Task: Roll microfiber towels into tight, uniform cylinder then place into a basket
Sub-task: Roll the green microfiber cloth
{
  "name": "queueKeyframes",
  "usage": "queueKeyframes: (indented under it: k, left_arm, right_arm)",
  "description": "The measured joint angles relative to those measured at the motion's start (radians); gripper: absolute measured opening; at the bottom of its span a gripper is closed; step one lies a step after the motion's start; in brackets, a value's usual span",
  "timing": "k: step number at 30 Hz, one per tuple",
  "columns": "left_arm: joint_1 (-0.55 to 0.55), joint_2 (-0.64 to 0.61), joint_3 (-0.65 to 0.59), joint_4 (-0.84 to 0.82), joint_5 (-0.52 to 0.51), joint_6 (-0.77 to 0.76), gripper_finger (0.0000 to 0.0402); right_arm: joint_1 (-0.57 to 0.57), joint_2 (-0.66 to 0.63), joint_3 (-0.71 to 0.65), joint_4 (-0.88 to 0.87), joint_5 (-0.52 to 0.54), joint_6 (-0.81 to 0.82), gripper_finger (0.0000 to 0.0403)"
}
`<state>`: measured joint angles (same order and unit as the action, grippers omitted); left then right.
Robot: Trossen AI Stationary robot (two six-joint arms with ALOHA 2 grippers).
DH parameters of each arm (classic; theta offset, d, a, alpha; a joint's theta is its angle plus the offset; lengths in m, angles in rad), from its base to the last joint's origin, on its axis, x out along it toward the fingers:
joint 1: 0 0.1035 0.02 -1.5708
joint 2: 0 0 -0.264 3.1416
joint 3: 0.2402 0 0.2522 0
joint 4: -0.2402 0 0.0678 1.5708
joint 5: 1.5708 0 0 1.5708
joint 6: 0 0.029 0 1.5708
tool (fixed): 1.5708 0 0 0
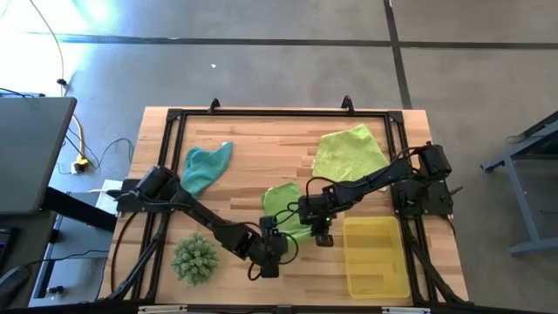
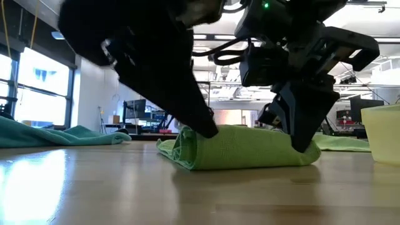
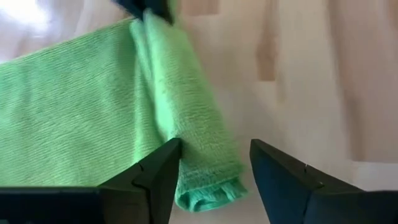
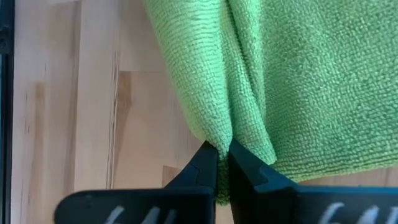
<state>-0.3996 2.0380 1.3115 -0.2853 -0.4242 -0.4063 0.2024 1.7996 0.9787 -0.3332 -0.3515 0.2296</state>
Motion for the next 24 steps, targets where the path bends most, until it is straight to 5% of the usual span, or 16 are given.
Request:
queueKeyframes:
  k: [8, 24]
  left_arm:
    - [0.026, 0.036, 0.002, 0.018, 0.034, -0.035, 0.0154]
    - [0.078, 0.055, -0.010, 0.006, 0.218, -0.246, 0.0069]
  right_arm:
    - [0.000, 0.000, 0.000, -0.009, 0.002, 0.006, 0.0012]
    - [-0.001, -0.110, 0.002, -0.136, 0.010, -0.161, 0.0109]
